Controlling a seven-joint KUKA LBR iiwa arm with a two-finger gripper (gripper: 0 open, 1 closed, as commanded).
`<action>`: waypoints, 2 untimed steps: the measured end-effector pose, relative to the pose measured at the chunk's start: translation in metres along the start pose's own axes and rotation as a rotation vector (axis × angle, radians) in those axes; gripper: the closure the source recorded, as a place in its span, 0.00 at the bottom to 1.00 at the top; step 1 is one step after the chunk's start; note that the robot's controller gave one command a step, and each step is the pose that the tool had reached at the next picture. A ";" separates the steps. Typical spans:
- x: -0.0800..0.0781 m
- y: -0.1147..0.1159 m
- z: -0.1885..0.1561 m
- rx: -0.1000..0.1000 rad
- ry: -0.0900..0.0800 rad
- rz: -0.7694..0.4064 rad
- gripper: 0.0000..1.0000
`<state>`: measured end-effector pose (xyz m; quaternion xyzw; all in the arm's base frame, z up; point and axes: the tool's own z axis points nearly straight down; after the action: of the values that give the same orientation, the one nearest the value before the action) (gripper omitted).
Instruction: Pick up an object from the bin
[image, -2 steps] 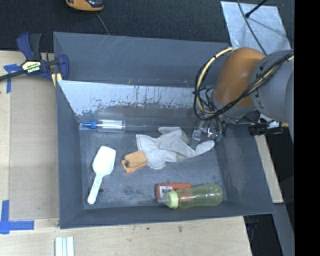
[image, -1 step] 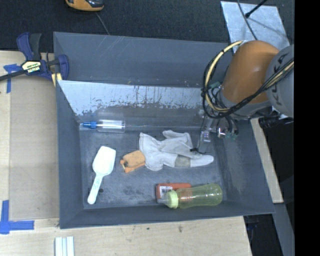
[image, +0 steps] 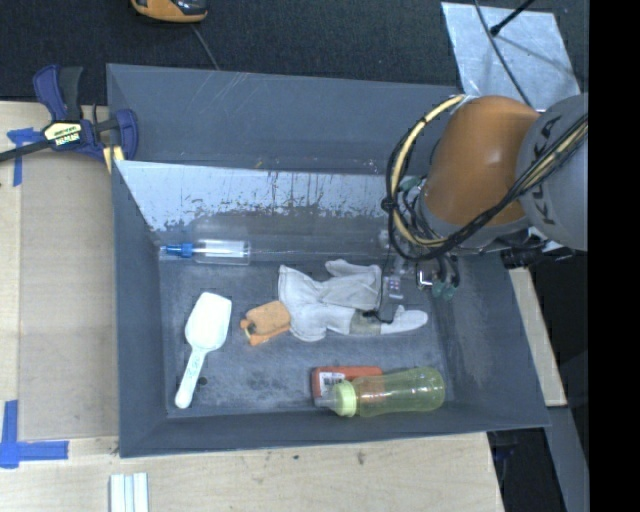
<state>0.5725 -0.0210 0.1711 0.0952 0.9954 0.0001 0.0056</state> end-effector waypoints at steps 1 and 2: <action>0.010 0.027 0.031 0.000 0.008 -0.047 0.00; 0.005 0.066 0.067 -0.001 0.008 -0.276 0.00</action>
Offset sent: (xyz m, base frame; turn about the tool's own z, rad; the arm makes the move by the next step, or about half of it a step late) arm 0.0089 0.0707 -0.0713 -0.2783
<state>0.5804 0.0450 0.1045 -0.0425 0.9991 0.0000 0.0017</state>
